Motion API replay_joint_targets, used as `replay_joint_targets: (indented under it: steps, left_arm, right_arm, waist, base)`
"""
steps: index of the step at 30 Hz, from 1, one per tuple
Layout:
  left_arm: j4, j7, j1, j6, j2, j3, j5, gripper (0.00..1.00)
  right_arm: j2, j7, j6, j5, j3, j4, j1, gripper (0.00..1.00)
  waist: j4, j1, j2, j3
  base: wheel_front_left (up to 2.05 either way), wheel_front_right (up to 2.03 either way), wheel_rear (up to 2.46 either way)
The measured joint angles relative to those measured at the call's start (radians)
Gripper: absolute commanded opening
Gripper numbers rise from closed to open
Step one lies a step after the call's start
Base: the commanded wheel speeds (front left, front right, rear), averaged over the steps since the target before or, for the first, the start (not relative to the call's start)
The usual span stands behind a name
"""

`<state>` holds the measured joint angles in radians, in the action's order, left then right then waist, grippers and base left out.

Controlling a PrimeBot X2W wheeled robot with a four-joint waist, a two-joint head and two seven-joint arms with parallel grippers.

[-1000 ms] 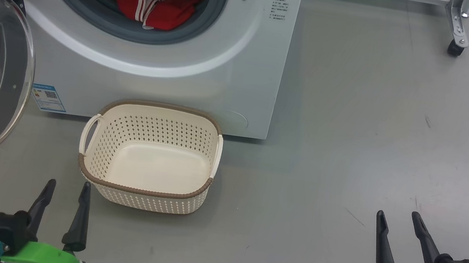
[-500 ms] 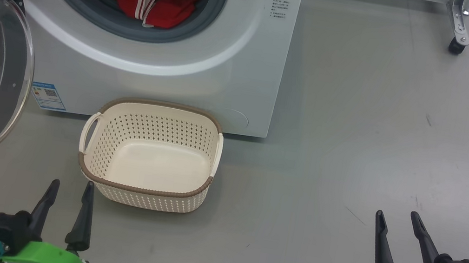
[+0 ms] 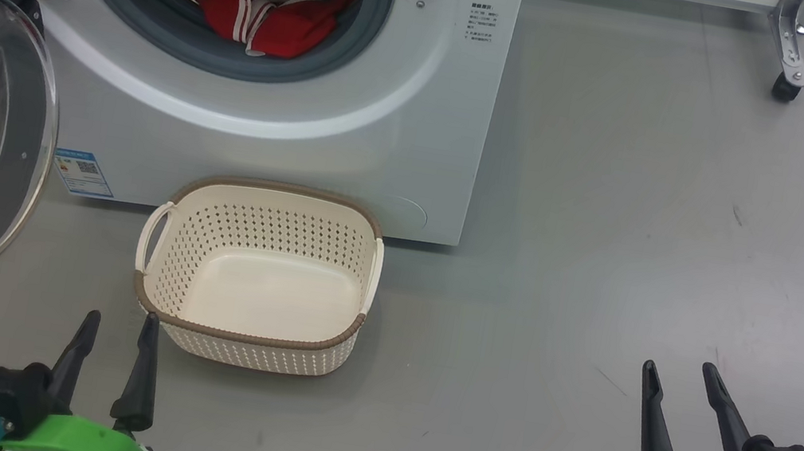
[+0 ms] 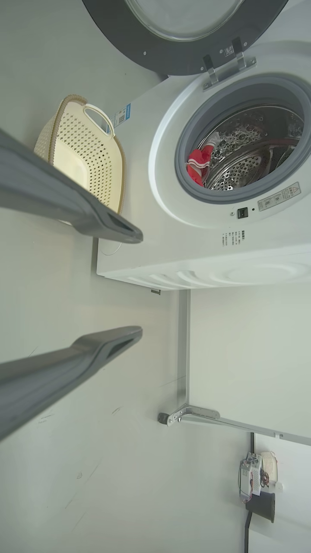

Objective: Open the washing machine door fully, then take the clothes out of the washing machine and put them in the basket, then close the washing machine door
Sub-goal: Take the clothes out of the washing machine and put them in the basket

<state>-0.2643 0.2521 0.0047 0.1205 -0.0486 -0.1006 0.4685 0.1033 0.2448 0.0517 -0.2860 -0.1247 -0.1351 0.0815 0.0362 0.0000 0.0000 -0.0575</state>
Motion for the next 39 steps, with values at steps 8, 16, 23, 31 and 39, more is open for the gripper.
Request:
replay_joint_targets:
  steps: [8,16,23,31,39]
  left_arm:
    - [0.0,0.0,0.0,0.0,-0.002,-0.002,0.007,1.0]
    - [0.005,0.0,0.0,0.0,-0.004,0.003,0.007,1.0]
    - [0.017,0.0,0.0,0.0,-0.016,0.014,-0.009,1.0]
    - [0.017,0.0,0.0,0.0,-0.015,0.01,-0.014,1.0]
    - [0.015,0.0,0.001,0.0,-0.015,0.008,-0.009,1.0]
  right_arm:
    - [-0.002,0.0,0.0,0.0,0.0,-0.001,0.0,1.0]
    - [-0.002,0.0,0.003,0.006,0.002,-0.003,0.0,1.0]
    - [-0.004,0.0,0.003,0.006,0.006,-0.007,0.0,1.0]
    - [-0.007,0.0,0.008,0.007,0.008,-0.009,0.0,1.0]
    - [-0.009,0.0,0.009,0.007,0.009,-0.011,0.0,1.0]
  waist:
    - [0.002,0.0,0.0,0.0]
    - [0.005,0.0,0.0,0.0]
    - [0.009,0.0,0.0,0.001]
    - [0.014,0.0,0.0,0.003]
    - [0.016,0.0,0.0,0.006]
  base:
    - [0.99,-0.99,0.0]
    - [1.28,-1.28,0.0]
    - [1.49,-1.48,-0.01]
    - [1.23,-1.23,0.0]
    - [0.91,-0.91,0.0]
